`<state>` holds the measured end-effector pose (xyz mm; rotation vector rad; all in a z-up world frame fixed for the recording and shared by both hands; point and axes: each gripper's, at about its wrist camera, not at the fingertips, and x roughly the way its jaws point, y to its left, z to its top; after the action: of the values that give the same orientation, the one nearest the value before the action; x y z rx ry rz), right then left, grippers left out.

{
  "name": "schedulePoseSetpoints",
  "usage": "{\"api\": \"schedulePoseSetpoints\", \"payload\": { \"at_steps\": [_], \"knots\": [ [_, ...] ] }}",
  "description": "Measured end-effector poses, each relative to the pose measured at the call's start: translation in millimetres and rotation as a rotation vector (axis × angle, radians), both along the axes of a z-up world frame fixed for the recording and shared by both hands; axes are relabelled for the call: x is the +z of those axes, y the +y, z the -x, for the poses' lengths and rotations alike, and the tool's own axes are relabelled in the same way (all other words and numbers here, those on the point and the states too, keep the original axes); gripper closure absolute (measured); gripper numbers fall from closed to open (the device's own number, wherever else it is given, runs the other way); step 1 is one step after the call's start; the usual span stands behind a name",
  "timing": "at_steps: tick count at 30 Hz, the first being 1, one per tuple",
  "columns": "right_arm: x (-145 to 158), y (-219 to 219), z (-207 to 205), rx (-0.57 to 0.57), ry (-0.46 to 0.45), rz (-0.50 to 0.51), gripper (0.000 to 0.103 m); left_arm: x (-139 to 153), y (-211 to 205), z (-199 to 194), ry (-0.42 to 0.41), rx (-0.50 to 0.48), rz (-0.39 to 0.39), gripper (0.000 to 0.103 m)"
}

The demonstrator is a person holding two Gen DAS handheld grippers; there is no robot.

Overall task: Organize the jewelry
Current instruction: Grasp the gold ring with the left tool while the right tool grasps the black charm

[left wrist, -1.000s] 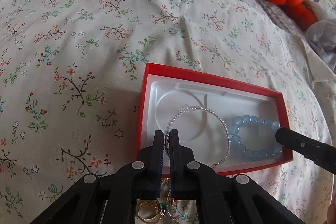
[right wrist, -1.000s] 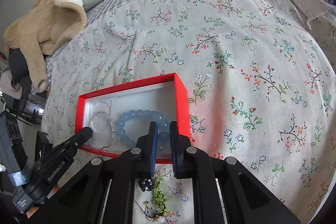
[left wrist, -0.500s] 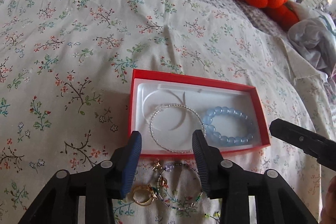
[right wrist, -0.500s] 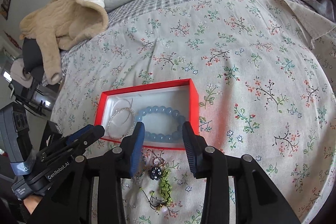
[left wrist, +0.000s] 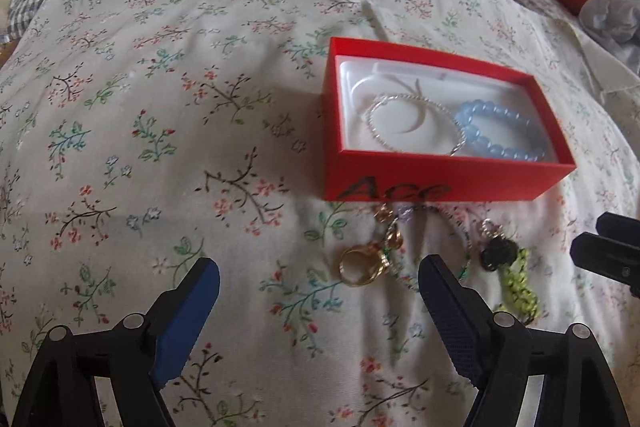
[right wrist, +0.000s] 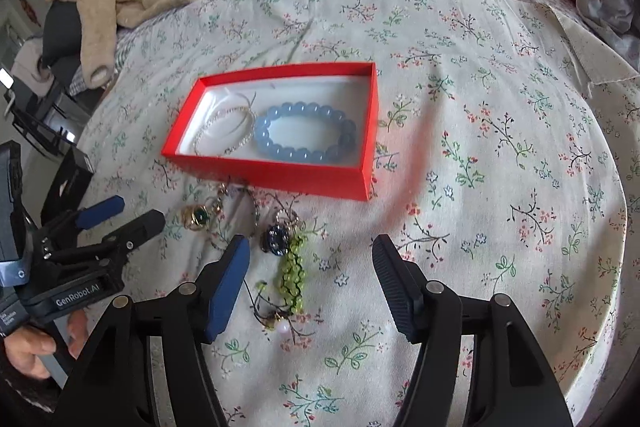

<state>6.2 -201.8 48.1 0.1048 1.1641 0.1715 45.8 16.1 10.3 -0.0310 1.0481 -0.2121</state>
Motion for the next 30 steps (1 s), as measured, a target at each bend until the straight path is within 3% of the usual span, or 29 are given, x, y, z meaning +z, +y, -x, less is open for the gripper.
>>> {"api": "schedulePoseSetpoints", "payload": {
  "at_steps": [5, 13, 24, 28, 30],
  "knots": [
    [-14.2, 0.4, 2.5, -0.018, 0.061, 0.018, 0.036, -14.6, 9.7, 5.7, -0.008, -0.017, -0.051, 0.018],
    [-25.2, -5.8, -4.4, -0.072, 0.110, 0.021, 0.036, -39.4, -2.2, 0.0, -0.023, -0.169, -0.104, 0.020],
    [-26.8, -11.4, -9.0, -0.081, 0.124, 0.016, 0.036, -41.9, -30.3, -9.8, -0.036, -0.266, -0.076, 0.052],
    [-25.8, -14.9, -9.6, -0.094, 0.124, 0.006, 0.036, -40.1, -34.1, -9.7, -0.035, -0.287, -0.065, 0.074],
    [-24.8, -15.7, -10.0, -0.100, 0.121, -0.003, 0.036, -38.5, -33.6, -9.5, -0.027, -0.284, -0.044, 0.074]
  ]
}}
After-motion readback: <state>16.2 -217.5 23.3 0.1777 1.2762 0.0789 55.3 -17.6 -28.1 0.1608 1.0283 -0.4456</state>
